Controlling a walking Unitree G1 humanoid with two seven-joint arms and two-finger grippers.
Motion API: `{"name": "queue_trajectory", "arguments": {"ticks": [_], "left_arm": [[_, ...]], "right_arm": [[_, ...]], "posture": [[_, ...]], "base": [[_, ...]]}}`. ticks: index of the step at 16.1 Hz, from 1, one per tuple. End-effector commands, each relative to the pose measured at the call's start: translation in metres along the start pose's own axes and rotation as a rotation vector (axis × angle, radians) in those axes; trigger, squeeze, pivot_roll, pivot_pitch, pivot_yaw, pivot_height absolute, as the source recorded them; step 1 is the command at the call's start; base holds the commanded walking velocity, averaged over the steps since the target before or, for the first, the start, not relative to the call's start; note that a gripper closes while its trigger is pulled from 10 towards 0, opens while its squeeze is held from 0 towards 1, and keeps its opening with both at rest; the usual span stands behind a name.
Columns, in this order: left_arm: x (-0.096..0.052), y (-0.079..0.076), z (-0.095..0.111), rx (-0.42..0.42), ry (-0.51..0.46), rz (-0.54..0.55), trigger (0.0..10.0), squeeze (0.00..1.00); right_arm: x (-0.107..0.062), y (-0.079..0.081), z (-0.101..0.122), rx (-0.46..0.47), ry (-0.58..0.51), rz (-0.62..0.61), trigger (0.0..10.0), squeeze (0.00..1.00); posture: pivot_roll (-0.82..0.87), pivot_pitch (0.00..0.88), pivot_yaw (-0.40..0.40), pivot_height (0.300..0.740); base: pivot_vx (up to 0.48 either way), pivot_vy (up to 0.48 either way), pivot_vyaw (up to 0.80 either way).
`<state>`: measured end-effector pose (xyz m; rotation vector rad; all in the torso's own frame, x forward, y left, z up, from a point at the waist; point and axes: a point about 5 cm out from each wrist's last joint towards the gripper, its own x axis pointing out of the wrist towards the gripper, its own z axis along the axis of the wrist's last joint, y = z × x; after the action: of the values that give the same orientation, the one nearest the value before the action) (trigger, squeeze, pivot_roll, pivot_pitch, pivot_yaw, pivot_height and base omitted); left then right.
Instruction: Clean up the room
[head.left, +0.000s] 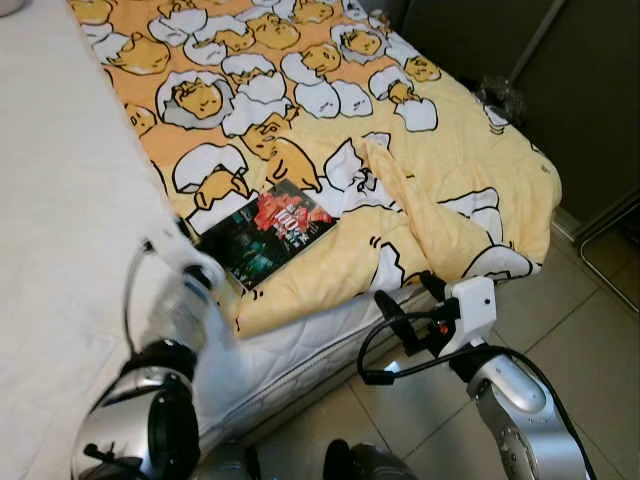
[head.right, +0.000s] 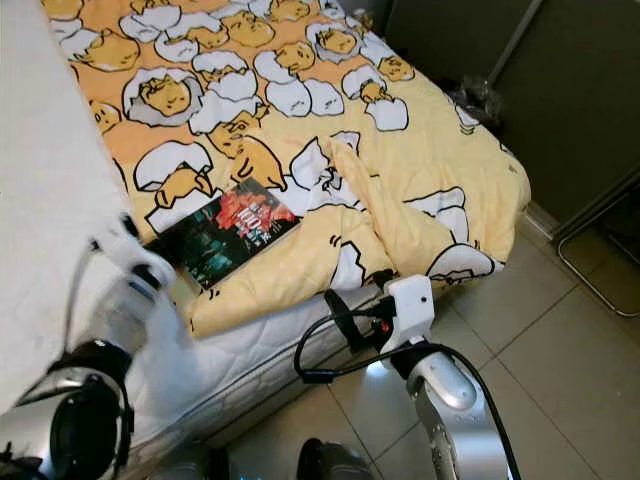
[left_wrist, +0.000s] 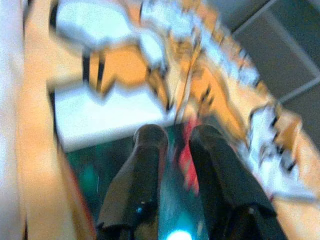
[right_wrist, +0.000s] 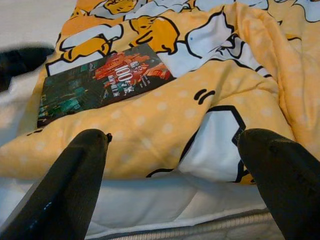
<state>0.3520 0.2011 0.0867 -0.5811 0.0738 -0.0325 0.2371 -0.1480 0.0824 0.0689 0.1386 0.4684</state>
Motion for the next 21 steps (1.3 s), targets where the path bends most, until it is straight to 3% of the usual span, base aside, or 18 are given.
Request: {"name": "queue_trajectory", "arguments": {"ticks": [1,3,4,5,7,10,15,18,21], "left_arm": [[0.002,-0.005,0.005,-0.007,-0.022,-0.028,0.0,0.0],[0.001,-0.009,-0.001,0.074,0.027,-0.057,0.0,0.0],[-0.002,-0.008,-0.009,0.169,0.074,-0.037,4.0,0.0],[-0.007,-0.008,-0.018,0.375,0.1,-0.05,10.0,1.0],[-0.012,-0.002,-0.028,0.516,0.161,0.0,10.0,1.0],[-0.015,0.001,-0.035,0.507,0.192,0.034,10.0,1.0],[-0.013,0.002,-0.027,0.578,0.135,0.085,10.0,1.0],[-0.014,0.0,-0.028,0.631,0.117,0.063,10.0,1.0],[-0.014,0.0,-0.03,0.623,0.126,0.064,10.0,1.0]], "right_arm": [[-0.001,-0.003,-0.003,-0.003,0.013,-0.007,10.0,0.0],[0.001,-0.003,-0.003,-0.003,0.014,-0.004,10.0,0.0],[0.001,-0.003,-0.003,-0.004,0.014,-0.004,10.0,0.0],[0.0,-0.003,-0.003,-0.005,0.015,-0.004,10.0,0.0],[-0.001,-0.003,-0.003,-0.007,0.014,-0.004,10.0,0.0],[-0.001,-0.003,-0.002,-0.01,0.011,-0.004,10.0,0.0],[-0.002,-0.004,-0.002,-0.011,0.011,-0.006,10.0,0.0],[-0.002,-0.004,-0.001,-0.009,0.005,-0.007,10.0,0.0],[-0.001,-0.003,-0.002,-0.008,0.006,-0.004,10.0,0.0]], "posture": [[-0.12,0.129,-0.101,0.74],[-0.12,0.128,-0.102,0.74],[-0.12,0.129,-0.101,0.74],[-0.12,0.13,-0.101,0.74],[-0.12,0.13,-0.101,0.74],[-0.13,0.129,-0.1,0.74],[-0.13,0.128,-0.099,0.74],[-0.13,0.127,-0.097,0.74],[-0.13,0.123,-0.096,0.74]], "base": [[0.0,0.0,0.0],[0.0,0.0,0.0],[0.0,0.0,0.0],[0.0,0.0,0.0],[0.0,0.0,0.0],[0.0,0.0,0.0],[0.0,0.0,0.0],[0.0,0.0,0.0],[0.0,0.0,0.0]]}}
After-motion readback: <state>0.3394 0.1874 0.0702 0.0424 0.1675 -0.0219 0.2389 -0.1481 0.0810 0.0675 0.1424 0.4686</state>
